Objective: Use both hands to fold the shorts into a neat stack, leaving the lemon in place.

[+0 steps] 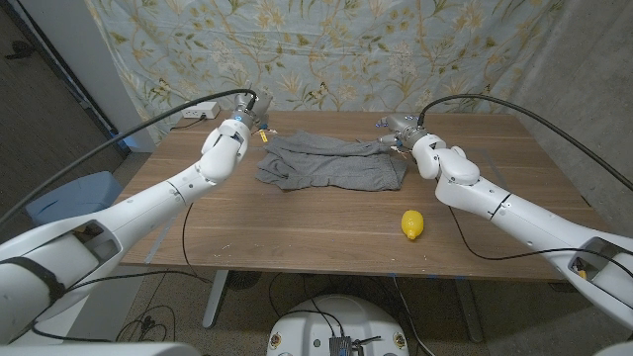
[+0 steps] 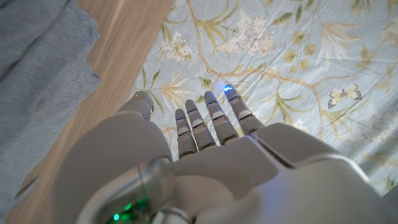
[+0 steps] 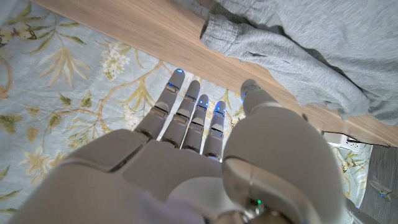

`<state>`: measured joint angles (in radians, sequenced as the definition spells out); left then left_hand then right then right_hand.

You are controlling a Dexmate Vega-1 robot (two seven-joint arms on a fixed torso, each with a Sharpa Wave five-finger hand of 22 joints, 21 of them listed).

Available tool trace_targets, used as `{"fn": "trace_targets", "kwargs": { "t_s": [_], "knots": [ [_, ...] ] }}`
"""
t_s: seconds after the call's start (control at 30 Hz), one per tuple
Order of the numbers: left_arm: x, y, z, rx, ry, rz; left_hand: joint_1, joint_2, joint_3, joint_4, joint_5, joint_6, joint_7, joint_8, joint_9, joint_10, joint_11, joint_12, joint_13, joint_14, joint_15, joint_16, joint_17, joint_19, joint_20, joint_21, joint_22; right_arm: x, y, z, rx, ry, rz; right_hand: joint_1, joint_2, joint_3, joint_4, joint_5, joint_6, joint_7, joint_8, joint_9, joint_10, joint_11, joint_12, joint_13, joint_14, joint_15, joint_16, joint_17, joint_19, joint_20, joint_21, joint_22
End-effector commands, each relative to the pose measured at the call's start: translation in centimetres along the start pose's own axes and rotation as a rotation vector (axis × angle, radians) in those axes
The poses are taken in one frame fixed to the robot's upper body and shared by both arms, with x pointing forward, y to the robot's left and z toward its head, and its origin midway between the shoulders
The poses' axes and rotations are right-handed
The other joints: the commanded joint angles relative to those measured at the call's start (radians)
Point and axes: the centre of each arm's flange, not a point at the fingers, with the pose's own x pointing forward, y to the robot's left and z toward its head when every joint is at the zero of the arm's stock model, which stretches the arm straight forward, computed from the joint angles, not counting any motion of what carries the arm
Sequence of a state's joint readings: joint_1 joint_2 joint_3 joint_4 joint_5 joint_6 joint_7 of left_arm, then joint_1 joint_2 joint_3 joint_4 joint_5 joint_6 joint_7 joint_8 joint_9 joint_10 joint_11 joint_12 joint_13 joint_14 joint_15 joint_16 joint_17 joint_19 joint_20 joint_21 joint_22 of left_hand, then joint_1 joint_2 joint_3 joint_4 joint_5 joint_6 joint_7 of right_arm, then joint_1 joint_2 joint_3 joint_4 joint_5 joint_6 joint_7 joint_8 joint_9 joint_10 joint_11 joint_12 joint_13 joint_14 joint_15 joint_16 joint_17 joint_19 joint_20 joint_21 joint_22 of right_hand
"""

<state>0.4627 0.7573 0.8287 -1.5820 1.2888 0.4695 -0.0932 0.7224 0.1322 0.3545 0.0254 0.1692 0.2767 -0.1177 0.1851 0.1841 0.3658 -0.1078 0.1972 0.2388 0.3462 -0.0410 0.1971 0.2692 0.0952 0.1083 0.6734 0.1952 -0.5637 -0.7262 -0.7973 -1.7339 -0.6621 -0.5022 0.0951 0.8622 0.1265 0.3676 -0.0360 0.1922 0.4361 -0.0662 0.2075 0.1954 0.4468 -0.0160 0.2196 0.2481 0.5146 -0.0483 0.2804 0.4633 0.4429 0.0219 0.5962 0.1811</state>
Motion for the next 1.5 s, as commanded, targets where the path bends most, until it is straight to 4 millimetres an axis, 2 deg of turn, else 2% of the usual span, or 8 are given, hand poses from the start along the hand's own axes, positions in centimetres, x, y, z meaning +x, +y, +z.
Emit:
{"fn": "trace_targets", "kwargs": {
  "t_s": [0.03, 0.13, 0.27, 0.43, 0.63, 0.8, 1.1, 1.5],
  "knots": [
    [-2.0, -1.2, 0.0, -0.265, -0.082, -0.077, -0.051, 0.002, -0.013, 0.030, 0.001, 0.007, 0.006, 0.004, 0.001, -0.004, 0.029, 0.008, -0.006, -0.018, -0.032, 0.001, -0.010, -0.026, 0.017, -0.011, 0.000, -2.8, 0.5, 0.1, 0.053, -0.002, 0.072, -0.040, -0.002, -0.013, 0.023, -0.003, 0.000, 0.000, -0.004, -0.001, -0.001, 0.009, 0.000, -0.001, -0.003, -0.064, -0.010, -0.001, -0.010, 0.013, -0.005, 0.003],
    [-2.3, -1.7, -0.1, -0.331, -0.105, -0.111, -0.089, -0.001, -0.027, 0.047, 0.002, 0.002, 0.013, 0.001, 0.000, -0.019, 0.046, 0.005, -0.011, -0.035, -0.018, -0.003, -0.020, -0.056, 0.027, -0.024, 0.000, -3.5, 0.6, 0.2, 0.069, -0.005, 0.092, -0.070, -0.007, -0.027, 0.037, -0.004, -0.009, 0.004, -0.009, -0.001, -0.010, 0.019, -0.004, -0.003, -0.010, -0.056, -0.016, -0.003, -0.015, 0.020, -0.008, 0.003],
    [-2.7, -2.4, -0.1, -0.397, -0.124, -0.149, -0.132, -0.012, -0.044, 0.062, 0.004, -0.013, 0.024, -0.003, -0.001, -0.044, 0.062, 0.000, -0.017, -0.064, 0.002, -0.008, -0.032, -0.079, 0.074, -0.036, 0.000, -4.5, 1.0, 0.6, 0.073, 0.000, 0.109, -0.099, -0.014, -0.041, 0.049, -0.003, -0.028, 0.006, -0.016, -0.001, -0.019, 0.024, -0.007, -0.004, -0.020, -0.042, -0.023, -0.007, -0.035, 0.031, -0.017, 0.002],
    [-3.2, -3.6, -0.2, -0.526, -0.151, -0.192, -0.178, -0.023, -0.064, 0.079, 0.007, -0.031, 0.029, -0.005, -0.002, -0.065, 0.075, -0.001, -0.021, -0.086, 0.019, -0.008, -0.039, -0.105, 0.078, -0.050, 0.000, -5.9, 1.5, 1.1, 0.095, -0.013, 0.142, -0.149, -0.033, -0.067, 0.066, -0.003, -0.045, 0.010, -0.020, -0.001, -0.039, 0.032, -0.013, -0.007, -0.043, -0.026, -0.036, -0.012, -0.057, 0.041, -0.029, 0.002],
    [-3.3, -4.4, 0.3, -0.602, -0.207, -0.244, -0.245, -0.005, -0.081, 0.114, 0.015, -0.040, 0.040, -0.003, -0.001, -0.097, 0.100, -0.003, -0.026, -0.157, 0.027, -0.019, -0.052, -0.137, 0.075, -0.068, 0.001, -7.1, 1.8, 1.2, 0.113, -0.018, 0.164, -0.171, -0.042, -0.079, 0.072, 0.000, -0.059, 0.008, -0.022, -0.001, -0.056, 0.035, -0.018, -0.009, -0.059, -0.024, -0.046, -0.018, -0.071, 0.048, -0.037, 0.002],
    [-3.5, -5.0, 0.8, -0.621, -0.211, -0.261, -0.277, 0.000, -0.090, 0.125, 0.019, -0.048, 0.035, -0.003, -0.001, -0.119, 0.068, -0.004, -0.030, -0.180, 0.023, -0.017, -0.061, -0.154, 0.077, -0.078, 0.000, -8.0, 2.0, 1.3, 0.117, -0.013, 0.191, -0.167, -0.043, -0.074, 0.065, 0.004, -0.078, 0.009, -0.027, -0.001, -0.068, 0.037, -0.021, -0.010, -0.074, -0.018, -0.056, -0.025, -0.080, 0.052, -0.042, 0.002],
    [-3.2, -6.1, 1.4, -0.718, -0.232, -0.299, -0.292, 0.000, -0.093, 0.126, 0.021, -0.038, 0.035, 0.002, -0.002, -0.114, 0.070, 0.001, -0.031, -0.171, 0.031, -0.010, -0.067, -0.147, 0.085, -0.079, 0.000, -9.1, 2.8, 1.5, 0.136, -0.007, 0.236, -0.167, -0.040, -0.067, 0.055, 0.010, -0.113, 0.011, -0.030, -0.001, -0.107, 0.039, -0.029, -0.012, -0.099, -0.020, -0.070, -0.037, -0.093, 0.054, -0.053, 0.001],
    [-2.4, -7.1, 2.1, -0.798, -0.252, -0.339, -0.302, 0.000, -0.096, 0.125, 0.023, -0.045, 0.043, -0.001, -0.002, -0.119, 0.078, 0.002, -0.033, -0.174, 0.037, -0.009, -0.071, -0.149, 0.086, -0.083, -0.001, -10.3, 4.8, 2.6, 0.088, -0.019, 0.221, -0.106, -0.077, -0.048, -0.019, 0.022, -0.173, 0.010, -0.029, -0.002, -0.195, 0.020, -0.037, -0.016, -0.183, -0.018, -0.096, -0.065, -0.116, 0.050, -0.075, 0.000]
  ]
}}
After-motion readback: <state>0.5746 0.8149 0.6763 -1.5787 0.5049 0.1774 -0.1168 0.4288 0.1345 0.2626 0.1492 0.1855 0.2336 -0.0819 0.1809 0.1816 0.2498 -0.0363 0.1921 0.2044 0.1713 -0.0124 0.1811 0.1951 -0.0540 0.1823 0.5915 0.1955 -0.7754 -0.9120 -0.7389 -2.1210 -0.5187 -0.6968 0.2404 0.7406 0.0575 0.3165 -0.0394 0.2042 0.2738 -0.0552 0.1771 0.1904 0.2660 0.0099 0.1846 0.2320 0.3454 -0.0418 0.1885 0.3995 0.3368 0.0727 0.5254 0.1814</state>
